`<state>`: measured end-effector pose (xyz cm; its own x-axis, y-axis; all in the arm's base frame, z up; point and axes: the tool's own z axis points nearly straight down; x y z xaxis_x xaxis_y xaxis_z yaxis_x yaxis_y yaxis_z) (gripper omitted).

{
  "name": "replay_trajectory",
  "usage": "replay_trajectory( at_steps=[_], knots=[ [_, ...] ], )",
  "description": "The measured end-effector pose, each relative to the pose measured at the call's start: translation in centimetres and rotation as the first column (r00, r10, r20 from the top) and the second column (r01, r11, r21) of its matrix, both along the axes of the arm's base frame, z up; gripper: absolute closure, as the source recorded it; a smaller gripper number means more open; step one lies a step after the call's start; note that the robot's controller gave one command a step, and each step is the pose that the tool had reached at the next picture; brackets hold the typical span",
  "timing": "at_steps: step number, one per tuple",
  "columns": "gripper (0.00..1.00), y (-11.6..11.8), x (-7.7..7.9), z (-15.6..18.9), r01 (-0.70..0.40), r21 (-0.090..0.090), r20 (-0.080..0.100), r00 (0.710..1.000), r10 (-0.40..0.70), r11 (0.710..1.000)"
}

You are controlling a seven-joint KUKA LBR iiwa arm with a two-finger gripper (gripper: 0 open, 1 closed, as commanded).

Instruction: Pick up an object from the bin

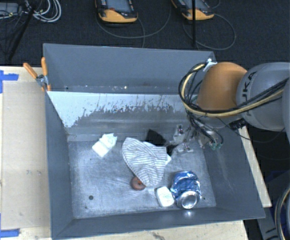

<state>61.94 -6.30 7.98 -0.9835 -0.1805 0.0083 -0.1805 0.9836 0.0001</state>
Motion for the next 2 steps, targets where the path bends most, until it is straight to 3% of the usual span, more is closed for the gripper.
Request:
replay_trajectory(
  at_steps=[1,2],
  knots=[
    [1.00,0.0,0.0,0.0,-0.001,0.000,0.001,1.000,0.001,1.000],
    [1.00,0.2,0.0,19.3,-0.091,0.003,0.007,0.996,0.091,0.996]
  ],
)
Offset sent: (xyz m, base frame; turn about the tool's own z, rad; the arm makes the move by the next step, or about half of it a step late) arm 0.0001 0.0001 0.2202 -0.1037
